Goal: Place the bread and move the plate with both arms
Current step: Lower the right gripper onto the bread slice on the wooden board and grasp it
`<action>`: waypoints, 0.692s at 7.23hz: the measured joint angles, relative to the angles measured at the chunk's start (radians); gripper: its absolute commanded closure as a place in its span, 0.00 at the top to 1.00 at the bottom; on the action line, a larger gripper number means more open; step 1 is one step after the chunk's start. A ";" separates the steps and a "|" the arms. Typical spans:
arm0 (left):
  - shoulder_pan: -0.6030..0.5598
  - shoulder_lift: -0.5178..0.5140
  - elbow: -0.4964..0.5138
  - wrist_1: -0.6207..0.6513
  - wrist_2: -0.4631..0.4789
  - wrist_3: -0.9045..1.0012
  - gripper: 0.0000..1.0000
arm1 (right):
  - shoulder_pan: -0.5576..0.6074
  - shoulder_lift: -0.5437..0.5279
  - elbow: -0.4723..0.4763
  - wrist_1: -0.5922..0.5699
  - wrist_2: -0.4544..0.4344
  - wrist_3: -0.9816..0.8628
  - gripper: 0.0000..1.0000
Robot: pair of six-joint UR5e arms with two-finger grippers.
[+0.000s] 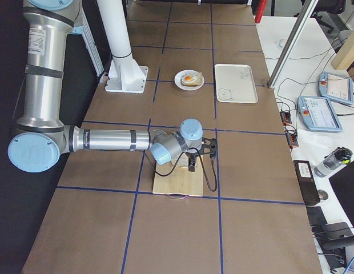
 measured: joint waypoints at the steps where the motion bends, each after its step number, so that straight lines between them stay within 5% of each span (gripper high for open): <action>1: 0.002 -0.006 0.002 0.000 0.000 -0.002 1.00 | -0.031 0.000 -0.022 0.012 -0.015 0.015 0.93; 5: 0.005 -0.022 0.010 0.000 0.000 -0.004 1.00 | -0.086 0.005 -0.080 0.018 -0.038 0.014 0.62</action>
